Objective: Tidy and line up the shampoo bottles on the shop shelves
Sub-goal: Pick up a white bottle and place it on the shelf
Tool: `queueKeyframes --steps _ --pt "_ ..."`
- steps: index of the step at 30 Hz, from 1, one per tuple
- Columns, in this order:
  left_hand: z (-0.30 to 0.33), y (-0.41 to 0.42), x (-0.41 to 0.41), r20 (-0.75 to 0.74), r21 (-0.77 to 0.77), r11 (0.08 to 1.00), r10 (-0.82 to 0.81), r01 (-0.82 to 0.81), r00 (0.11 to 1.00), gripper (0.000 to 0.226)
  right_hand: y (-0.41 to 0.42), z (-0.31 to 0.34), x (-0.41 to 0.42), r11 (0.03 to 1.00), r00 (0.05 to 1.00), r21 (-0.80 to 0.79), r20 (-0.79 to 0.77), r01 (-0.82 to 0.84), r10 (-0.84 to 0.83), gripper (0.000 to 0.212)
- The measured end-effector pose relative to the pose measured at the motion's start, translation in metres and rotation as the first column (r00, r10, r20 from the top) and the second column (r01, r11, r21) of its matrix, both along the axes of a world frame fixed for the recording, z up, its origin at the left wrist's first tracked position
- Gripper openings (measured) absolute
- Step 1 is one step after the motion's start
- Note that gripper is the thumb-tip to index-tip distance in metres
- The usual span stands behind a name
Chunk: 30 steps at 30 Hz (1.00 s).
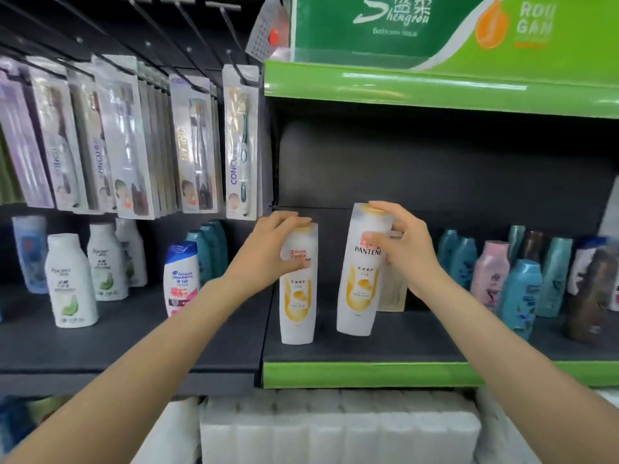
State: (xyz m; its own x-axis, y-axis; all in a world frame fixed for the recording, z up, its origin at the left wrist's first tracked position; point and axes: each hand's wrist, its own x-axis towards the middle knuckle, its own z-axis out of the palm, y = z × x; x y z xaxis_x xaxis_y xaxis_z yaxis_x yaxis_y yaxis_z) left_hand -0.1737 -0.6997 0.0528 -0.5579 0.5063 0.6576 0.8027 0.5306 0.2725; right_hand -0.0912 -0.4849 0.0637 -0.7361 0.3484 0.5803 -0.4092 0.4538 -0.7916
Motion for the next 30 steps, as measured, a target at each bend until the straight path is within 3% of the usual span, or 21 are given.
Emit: queueKeyframes --steps 7,17,24,30 --pt "0.007 0.002 -0.031 -0.012 0.154 0.981 -0.116 0.117 0.993 0.025 0.002 0.002 -0.067 0.998 0.998 0.01 -0.002 -0.059 0.059 0.049" --pt "0.015 0.001 -0.03 0.094 0.162 0.981 -0.121 0.105 0.988 0.025 0.008 -0.01 -0.17 0.995 0.992 0.03 0.09 -0.092 0.089 0.054" --pt "0.015 0.004 -0.027 0.168 0.224 0.969 -0.143 0.103 0.975 0.027 -0.005 -0.017 -0.203 0.98 0.979 0.062 0.094 -0.189 0.183 0.054" --pt "0.013 0.005 -0.022 0.181 0.246 0.965 -0.138 0.091 0.974 0.026 -0.014 -0.021 -0.217 0.972 0.983 0.152 0.082 -0.178 0.167 0.049"
